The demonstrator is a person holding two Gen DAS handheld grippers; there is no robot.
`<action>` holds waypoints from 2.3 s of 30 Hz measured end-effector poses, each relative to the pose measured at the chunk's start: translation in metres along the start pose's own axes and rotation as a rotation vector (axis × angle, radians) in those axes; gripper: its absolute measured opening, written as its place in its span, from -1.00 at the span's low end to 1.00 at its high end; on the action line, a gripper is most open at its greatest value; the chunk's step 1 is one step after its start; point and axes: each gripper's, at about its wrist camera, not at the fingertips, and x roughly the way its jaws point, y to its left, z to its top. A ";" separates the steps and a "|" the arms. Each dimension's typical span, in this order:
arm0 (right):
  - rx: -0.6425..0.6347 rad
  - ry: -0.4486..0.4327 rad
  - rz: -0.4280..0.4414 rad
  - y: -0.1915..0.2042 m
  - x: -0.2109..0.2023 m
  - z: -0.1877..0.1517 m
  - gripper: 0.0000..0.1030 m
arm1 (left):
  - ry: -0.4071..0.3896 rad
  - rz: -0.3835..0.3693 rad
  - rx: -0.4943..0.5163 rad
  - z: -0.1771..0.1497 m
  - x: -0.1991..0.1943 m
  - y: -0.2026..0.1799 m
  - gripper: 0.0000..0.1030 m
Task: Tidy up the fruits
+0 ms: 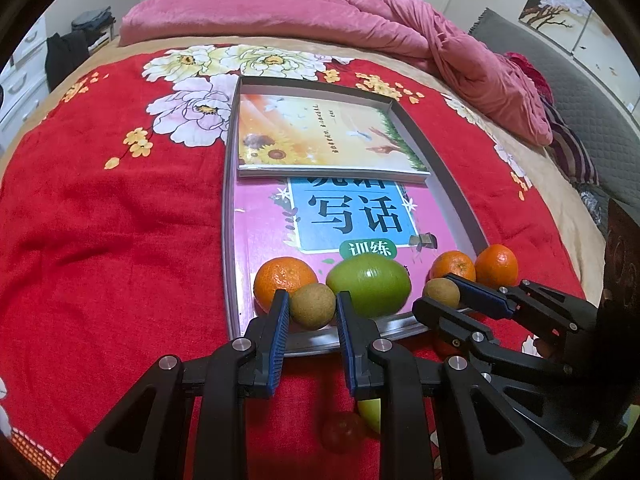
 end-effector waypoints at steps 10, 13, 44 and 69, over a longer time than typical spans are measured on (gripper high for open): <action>0.014 -0.001 0.005 -0.001 0.000 0.000 -0.45 | 0.001 0.000 -0.001 0.000 0.000 0.000 -0.53; 0.020 -0.012 0.007 -0.002 -0.003 0.000 -0.42 | 0.001 0.001 -0.002 0.000 0.000 0.001 -0.53; 0.061 -0.080 -0.006 -0.004 -0.031 0.002 0.06 | 0.015 0.022 -0.012 -0.001 0.002 0.004 -0.28; 0.120 -0.121 -0.026 -0.017 -0.048 0.001 0.35 | -0.006 0.019 -0.039 0.000 -0.018 0.005 0.21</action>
